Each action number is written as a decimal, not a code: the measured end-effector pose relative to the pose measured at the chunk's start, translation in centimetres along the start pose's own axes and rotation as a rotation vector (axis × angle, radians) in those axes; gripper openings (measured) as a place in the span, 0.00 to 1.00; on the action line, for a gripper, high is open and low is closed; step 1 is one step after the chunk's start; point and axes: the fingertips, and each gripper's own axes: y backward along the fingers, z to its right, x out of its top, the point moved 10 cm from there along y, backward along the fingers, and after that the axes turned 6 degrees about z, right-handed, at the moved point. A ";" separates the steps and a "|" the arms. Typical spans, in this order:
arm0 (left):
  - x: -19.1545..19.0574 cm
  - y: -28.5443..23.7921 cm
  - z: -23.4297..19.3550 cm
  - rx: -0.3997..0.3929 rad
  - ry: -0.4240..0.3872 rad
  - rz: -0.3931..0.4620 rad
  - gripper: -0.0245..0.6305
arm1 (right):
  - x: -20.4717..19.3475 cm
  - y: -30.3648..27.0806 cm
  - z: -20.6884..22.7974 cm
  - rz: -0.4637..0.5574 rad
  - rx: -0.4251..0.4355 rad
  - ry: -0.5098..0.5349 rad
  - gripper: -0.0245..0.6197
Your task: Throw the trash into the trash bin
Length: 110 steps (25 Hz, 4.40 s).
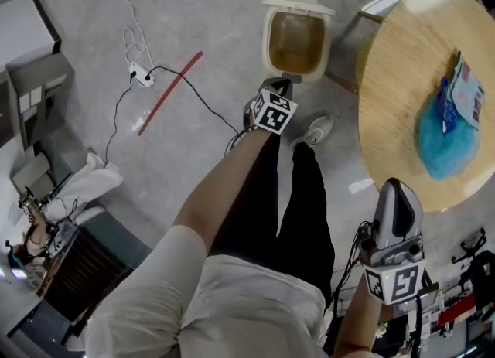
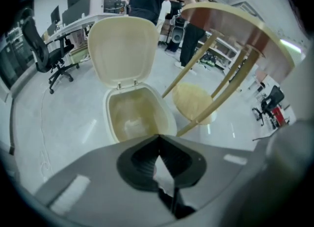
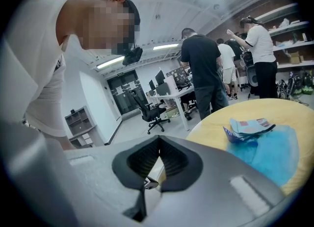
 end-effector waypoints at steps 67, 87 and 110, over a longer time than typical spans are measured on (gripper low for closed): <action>15.6 42.5 10.5 -0.032 -0.063 0.601 0.04 | 10.8 5.4 -7.6 -0.025 0.032 0.141 0.04; 17.5 43.8 11.7 -0.074 -0.116 0.646 0.04 | 11.1 5.6 -8.3 -0.017 0.023 0.132 0.04; 19.9 41.7 10.3 -0.149 -0.190 0.586 0.04 | 10.8 4.7 -8.1 -0.010 -0.076 0.093 0.04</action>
